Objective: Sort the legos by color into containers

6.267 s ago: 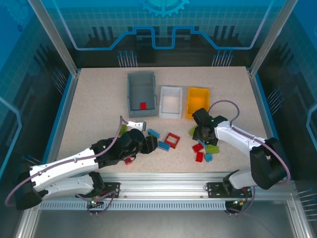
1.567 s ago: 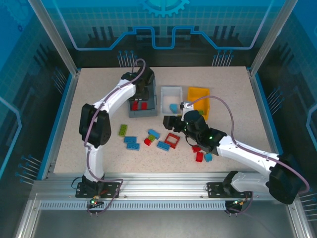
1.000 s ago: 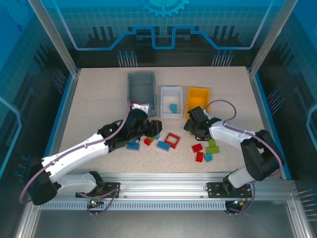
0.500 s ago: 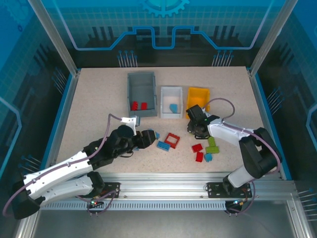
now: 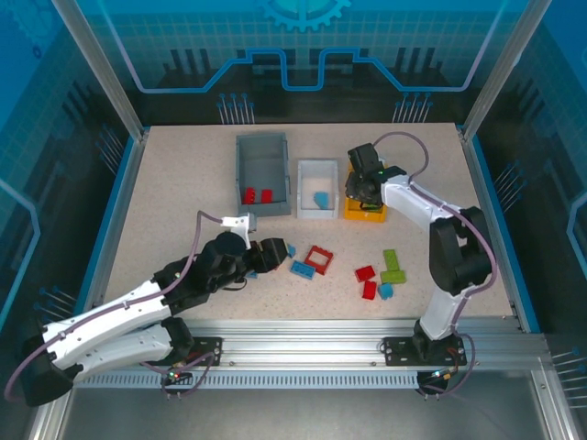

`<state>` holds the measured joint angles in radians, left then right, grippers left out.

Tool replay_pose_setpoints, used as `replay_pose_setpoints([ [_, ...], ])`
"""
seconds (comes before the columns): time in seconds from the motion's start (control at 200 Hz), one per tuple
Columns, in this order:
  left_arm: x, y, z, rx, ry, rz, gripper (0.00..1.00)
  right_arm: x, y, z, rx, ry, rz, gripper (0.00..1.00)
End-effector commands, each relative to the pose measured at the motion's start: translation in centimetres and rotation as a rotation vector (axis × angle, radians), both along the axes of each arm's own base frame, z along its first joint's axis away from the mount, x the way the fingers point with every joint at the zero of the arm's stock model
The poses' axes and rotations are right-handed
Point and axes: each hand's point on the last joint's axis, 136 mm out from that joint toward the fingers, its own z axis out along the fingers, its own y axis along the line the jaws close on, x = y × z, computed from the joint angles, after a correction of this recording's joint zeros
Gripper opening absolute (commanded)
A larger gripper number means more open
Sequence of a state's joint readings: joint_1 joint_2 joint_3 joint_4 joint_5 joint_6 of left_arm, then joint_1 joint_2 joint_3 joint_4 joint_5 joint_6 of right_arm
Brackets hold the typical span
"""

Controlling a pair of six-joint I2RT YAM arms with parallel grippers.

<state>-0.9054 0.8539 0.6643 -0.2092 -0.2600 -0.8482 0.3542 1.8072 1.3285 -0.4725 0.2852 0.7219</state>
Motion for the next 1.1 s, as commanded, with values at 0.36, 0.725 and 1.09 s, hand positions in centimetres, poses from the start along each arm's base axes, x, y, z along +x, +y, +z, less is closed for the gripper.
replay_pose_setpoints([
  [0.36,-0.3,1.9,-1.3,0.023,0.046,0.082,0.63,0.1,-1.0,0.4,0.039,0.049,0.036,0.56],
  [0.725,-1.1,11.7,-12.1,0.236,0.593,0.440,0.77,-11.9,13.3,10.6,0.113,-0.417,0.761,0.70],
  [1.09,5.0,12.4,-16.7,0.078,0.764,0.583,0.82,-23.6,20.0,8.3,0.289,-0.343,1.122,0.74],
])
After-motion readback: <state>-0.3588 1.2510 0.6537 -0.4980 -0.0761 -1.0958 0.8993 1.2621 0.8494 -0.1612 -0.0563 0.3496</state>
